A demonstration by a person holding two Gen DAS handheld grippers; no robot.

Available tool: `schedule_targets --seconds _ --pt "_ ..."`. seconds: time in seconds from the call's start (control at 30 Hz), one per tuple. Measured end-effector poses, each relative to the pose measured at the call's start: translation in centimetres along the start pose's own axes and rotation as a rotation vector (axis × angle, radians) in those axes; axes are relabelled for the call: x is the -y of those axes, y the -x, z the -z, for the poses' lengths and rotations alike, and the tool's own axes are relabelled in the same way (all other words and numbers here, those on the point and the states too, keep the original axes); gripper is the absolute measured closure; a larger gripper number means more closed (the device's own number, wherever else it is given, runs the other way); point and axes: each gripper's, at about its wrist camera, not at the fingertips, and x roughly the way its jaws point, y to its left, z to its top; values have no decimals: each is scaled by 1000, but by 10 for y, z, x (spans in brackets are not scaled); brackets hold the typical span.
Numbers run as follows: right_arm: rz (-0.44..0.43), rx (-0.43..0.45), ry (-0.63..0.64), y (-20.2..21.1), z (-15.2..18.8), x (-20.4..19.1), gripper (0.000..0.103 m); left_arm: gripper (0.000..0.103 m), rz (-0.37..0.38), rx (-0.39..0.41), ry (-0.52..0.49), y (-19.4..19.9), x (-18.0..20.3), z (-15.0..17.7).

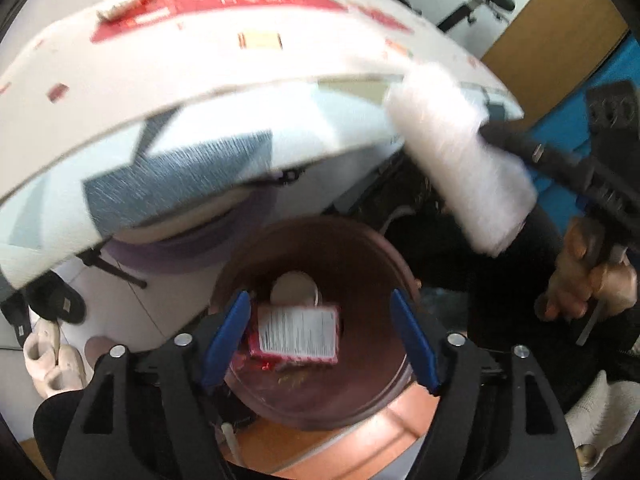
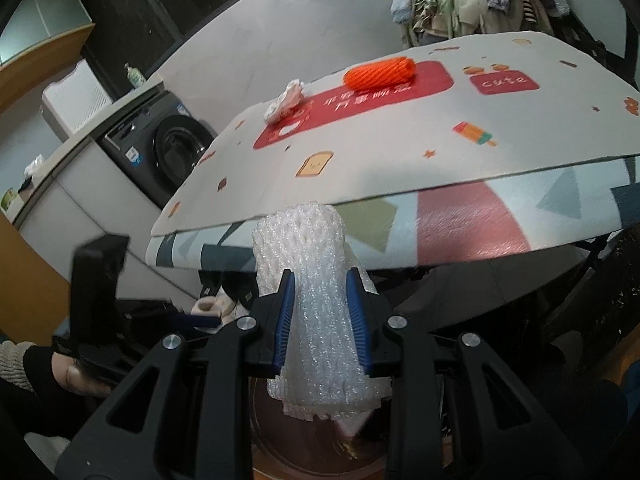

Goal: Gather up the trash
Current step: 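Carry the clear box with the left tool while the right tool carries the foam net to the bin, then open the left tool over the brown bin while the right tool releases the foam net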

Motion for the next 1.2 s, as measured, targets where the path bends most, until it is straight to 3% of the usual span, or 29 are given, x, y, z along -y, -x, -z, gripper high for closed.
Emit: schedule_targets --seconds 0.23,0.43,0.7,1.0,1.2 --pt "25 -85 86 -21 10 -16 73 13 -73 280 6 51 3 15" --pt "51 -161 123 -39 18 -22 73 9 -168 412 42 78 5 22" --pt "83 -247 128 -57 25 -19 73 8 -167 418 110 82 -12 25" --pt "78 -259 142 -61 26 -21 71 8 -167 406 122 77 -16 24" --pt "86 -272 139 -63 27 -20 63 8 -166 400 119 75 -15 24"
